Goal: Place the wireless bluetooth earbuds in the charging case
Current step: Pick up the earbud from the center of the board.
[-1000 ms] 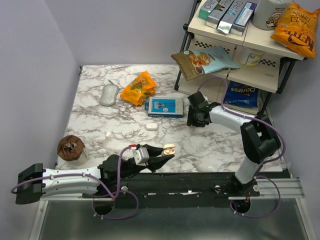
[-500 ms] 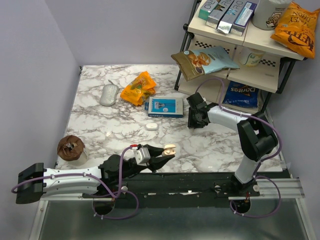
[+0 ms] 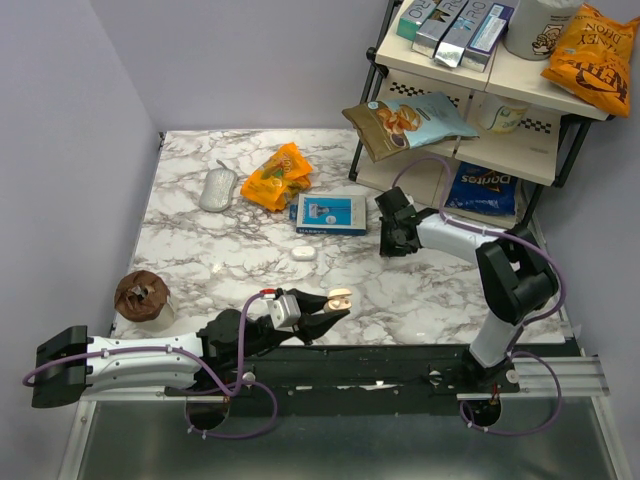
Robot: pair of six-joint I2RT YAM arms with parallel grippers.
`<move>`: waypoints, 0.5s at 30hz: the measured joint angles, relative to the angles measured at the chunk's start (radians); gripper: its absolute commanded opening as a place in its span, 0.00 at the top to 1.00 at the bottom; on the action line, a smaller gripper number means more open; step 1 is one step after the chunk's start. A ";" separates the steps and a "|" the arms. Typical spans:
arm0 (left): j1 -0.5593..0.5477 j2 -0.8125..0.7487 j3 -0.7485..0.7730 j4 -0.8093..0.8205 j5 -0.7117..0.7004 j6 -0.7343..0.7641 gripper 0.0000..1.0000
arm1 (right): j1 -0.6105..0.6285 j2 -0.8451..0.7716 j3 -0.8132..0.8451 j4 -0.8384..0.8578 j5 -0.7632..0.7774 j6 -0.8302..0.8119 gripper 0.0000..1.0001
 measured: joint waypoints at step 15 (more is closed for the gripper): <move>0.000 0.001 0.000 0.005 0.000 -0.006 1.00 | 0.000 -0.020 -0.023 0.016 0.004 0.000 1.00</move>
